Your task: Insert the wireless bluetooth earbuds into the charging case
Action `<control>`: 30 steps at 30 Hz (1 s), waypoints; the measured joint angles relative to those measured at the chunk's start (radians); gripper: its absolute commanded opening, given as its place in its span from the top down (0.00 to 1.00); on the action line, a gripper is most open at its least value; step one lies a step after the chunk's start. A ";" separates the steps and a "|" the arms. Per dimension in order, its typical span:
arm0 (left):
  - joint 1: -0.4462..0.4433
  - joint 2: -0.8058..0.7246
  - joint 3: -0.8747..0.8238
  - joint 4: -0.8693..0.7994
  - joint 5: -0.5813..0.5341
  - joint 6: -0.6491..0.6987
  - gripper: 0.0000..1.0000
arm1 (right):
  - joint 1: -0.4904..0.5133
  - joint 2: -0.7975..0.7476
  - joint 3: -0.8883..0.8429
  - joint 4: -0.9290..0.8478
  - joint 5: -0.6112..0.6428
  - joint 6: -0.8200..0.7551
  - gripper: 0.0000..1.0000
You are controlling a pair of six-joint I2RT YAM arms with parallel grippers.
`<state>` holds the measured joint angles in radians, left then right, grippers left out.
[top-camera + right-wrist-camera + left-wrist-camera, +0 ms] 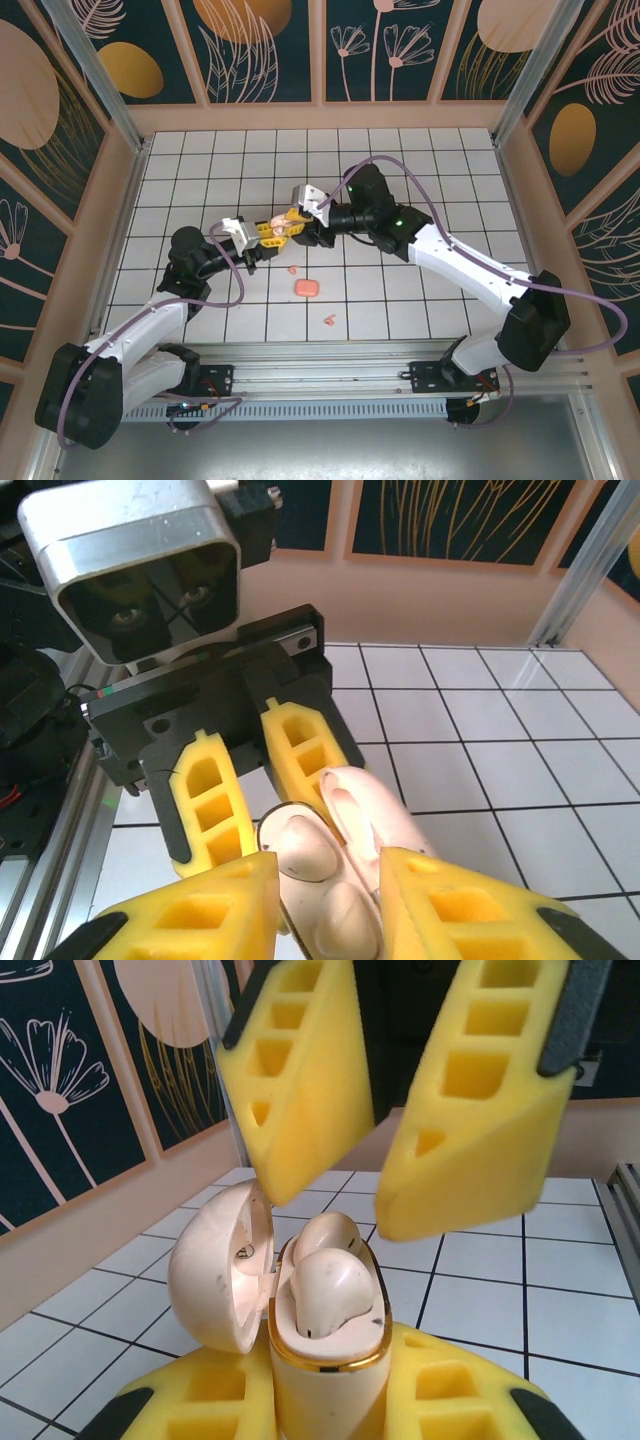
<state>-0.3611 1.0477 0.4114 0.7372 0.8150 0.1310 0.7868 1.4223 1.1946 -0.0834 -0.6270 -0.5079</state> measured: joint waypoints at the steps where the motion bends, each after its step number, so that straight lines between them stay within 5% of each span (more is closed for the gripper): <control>1: 0.000 0.000 0.000 0.000 0.001 0.000 0.84 | -0.002 -0.005 -0.002 0.005 -0.003 0.001 0.68; 8: 0.000 -0.001 0.000 -0.001 0.008 0.008 0.84 | -0.020 -0.040 -0.018 0.061 -0.038 0.026 0.66; 14: 0.000 -0.001 0.000 -0.004 0.007 0.024 0.84 | -0.097 -0.074 -0.023 0.084 -0.102 0.063 0.52; 18: 0.000 -0.001 0.000 -0.014 0.007 0.042 0.84 | -0.134 -0.043 0.058 -0.031 -0.129 0.041 0.41; 30: 0.000 -0.002 0.004 -0.047 0.001 0.071 0.84 | -0.134 0.107 0.316 -0.413 -0.085 -0.146 0.31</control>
<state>-0.3611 1.0454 0.4152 0.6903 0.8158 0.2020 0.6529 1.5291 1.5105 -0.4965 -0.7116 -0.6540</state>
